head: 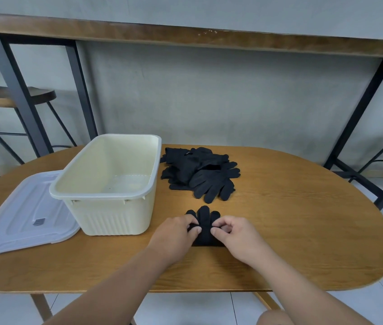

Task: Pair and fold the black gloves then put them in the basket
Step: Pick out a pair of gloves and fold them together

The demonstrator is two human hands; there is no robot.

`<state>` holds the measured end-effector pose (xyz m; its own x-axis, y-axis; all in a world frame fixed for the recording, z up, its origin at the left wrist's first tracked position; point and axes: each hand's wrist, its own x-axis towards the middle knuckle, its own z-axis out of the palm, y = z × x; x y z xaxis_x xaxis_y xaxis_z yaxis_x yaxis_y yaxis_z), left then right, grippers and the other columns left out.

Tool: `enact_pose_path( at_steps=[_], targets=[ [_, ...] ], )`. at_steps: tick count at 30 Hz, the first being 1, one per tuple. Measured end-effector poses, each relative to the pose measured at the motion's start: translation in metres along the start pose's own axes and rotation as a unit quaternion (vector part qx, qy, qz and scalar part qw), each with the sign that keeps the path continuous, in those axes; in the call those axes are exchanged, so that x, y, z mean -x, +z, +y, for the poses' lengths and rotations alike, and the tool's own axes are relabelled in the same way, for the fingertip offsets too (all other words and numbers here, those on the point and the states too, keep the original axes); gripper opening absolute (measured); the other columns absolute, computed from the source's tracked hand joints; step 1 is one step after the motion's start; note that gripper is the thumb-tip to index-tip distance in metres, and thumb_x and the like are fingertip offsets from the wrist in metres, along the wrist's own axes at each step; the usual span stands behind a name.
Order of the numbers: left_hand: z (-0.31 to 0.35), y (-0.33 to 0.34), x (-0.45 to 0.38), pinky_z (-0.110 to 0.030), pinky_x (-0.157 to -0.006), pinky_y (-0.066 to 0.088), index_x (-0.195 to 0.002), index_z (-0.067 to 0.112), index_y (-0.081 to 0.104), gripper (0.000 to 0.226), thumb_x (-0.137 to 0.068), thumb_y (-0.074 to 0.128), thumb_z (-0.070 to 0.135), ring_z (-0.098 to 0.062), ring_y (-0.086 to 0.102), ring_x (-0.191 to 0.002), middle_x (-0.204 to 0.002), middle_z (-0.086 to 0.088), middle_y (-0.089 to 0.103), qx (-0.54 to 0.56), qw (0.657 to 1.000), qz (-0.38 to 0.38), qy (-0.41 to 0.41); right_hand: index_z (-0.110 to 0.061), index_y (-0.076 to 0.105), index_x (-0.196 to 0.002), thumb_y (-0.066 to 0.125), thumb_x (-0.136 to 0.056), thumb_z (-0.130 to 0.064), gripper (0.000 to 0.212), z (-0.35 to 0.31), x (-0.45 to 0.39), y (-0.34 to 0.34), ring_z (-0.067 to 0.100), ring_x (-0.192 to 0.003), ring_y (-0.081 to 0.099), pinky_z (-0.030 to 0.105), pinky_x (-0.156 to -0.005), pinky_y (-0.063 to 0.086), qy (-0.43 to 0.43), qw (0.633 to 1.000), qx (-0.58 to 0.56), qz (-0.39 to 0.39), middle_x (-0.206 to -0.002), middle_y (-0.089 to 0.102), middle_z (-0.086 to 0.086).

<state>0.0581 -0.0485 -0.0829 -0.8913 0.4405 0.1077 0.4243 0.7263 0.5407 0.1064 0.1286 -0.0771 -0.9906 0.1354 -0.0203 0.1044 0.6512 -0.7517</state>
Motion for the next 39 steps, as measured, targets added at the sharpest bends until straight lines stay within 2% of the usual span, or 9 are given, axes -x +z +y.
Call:
enact_pose_path(
  at_steps=[5,10,15,20,24,28,33,36,39],
  targets=[
    [-0.001,0.006,-0.014,-0.022,-0.066,0.046,-0.102,0.03,0.061,0.014,-0.092,0.059,0.039,-0.007,0.056,-0.078,-0.086,0.012,0.058,0.004,0.998,-0.024,-0.062,-0.026,0.065,-0.09,0.07,-0.088,-0.034,0.009,0.003,-0.013,0.007,0.007,-0.062,0.053,0.026,-0.063,0.047,0.049,0.999,-0.003,0.019,-0.069,0.057,-0.009],
    [0.004,0.006,-0.014,-0.022,-0.066,0.044,-0.087,0.025,0.056,0.009,-0.092,0.061,0.03,-0.01,0.055,-0.079,-0.094,0.01,0.051,-0.034,0.999,0.018,-0.008,-0.031,0.064,-0.088,0.064,-0.092,-0.032,0.004,0.0,-0.013,0.009,0.011,-0.079,0.056,0.03,-0.072,0.052,-0.026,0.991,0.125,0.045,-0.094,0.049,-0.013],
    [-0.003,0.009,-0.005,-0.024,-0.082,0.047,-0.115,0.025,0.063,0.03,-0.1,0.041,0.04,-0.008,0.053,-0.098,-0.114,0.011,0.056,-0.104,0.989,0.02,0.102,-0.03,0.066,-0.121,0.043,-0.102,-0.032,0.03,-0.003,-0.004,0.004,0.008,-0.097,0.056,0.027,-0.081,0.051,-0.147,0.961,0.235,-0.002,-0.115,0.053,-0.017],
    [-0.014,0.008,0.012,-0.018,-0.095,0.038,-0.135,0.029,0.051,0.046,-0.094,0.049,0.049,-0.003,0.041,-0.107,-0.124,0.017,0.051,-0.115,0.982,0.021,0.149,-0.03,0.048,-0.141,0.051,-0.093,-0.043,0.051,0.002,0.01,-0.001,0.009,-0.107,0.054,0.019,-0.08,0.04,-0.187,0.942,0.276,-0.036,-0.129,0.045,-0.019],
    [-0.008,0.006,0.01,-0.017,-0.088,0.039,-0.118,0.034,0.061,0.027,-0.096,0.048,0.042,0.0,0.046,-0.091,-0.104,0.016,0.063,-0.072,0.988,0.017,0.133,-0.031,0.065,-0.119,0.054,-0.087,-0.038,0.035,-0.002,0.007,-0.004,0.01,-0.093,0.057,0.028,-0.077,0.051,-0.16,0.958,0.233,-0.047,-0.108,0.058,-0.015],
    [-0.002,-0.001,0.003,-0.026,-0.08,0.049,-0.111,0.033,0.063,0.022,-0.096,0.049,0.04,-0.006,0.058,-0.084,-0.092,0.01,0.066,0.035,0.999,-0.029,0.024,-0.034,0.071,-0.101,0.06,-0.083,-0.037,0.021,-0.002,-0.006,-0.014,0.009,-0.077,0.063,0.029,-0.07,0.054,-0.049,0.992,0.085,-0.074,-0.088,0.066,-0.014],
    [-0.002,0.005,-0.013,-0.028,-0.094,0.046,-0.124,0.029,0.056,0.032,-0.097,0.048,0.043,-0.01,0.05,-0.105,-0.119,0.008,0.048,-0.042,0.999,-0.001,-0.015,-0.037,0.067,-0.096,0.063,-0.09,-0.04,0.008,0.003,-0.026,-0.007,0.006,-0.095,0.059,0.03,-0.084,0.05,-0.013,0.998,0.037,-0.048,-0.097,0.063,-0.017],
    [0.002,0.0,-0.015,-0.026,-0.095,0.041,-0.121,0.028,0.056,0.026,-0.098,0.048,0.038,-0.008,0.044,-0.105,-0.115,0.01,0.046,-0.117,0.989,0.071,0.055,-0.033,0.067,-0.087,0.068,-0.088,-0.041,0.008,0.007,-0.031,-0.001,0.003,-0.087,0.055,0.028,-0.078,0.051,-0.034,0.996,0.077,0.041,-0.093,0.054,-0.016],
    [0.005,-0.001,-0.01,-0.027,-0.09,0.042,-0.109,0.023,0.064,0.029,-0.103,0.037,0.033,-0.009,0.048,-0.095,-0.105,0.008,0.057,-0.16,0.97,0.056,0.172,-0.027,0.069,-0.088,0.065,-0.091,-0.034,0.008,0.007,-0.03,0.003,0.005,-0.083,0.052,0.024,-0.074,0.048,-0.107,0.981,0.139,0.085,-0.089,0.049,-0.015]
  ],
)
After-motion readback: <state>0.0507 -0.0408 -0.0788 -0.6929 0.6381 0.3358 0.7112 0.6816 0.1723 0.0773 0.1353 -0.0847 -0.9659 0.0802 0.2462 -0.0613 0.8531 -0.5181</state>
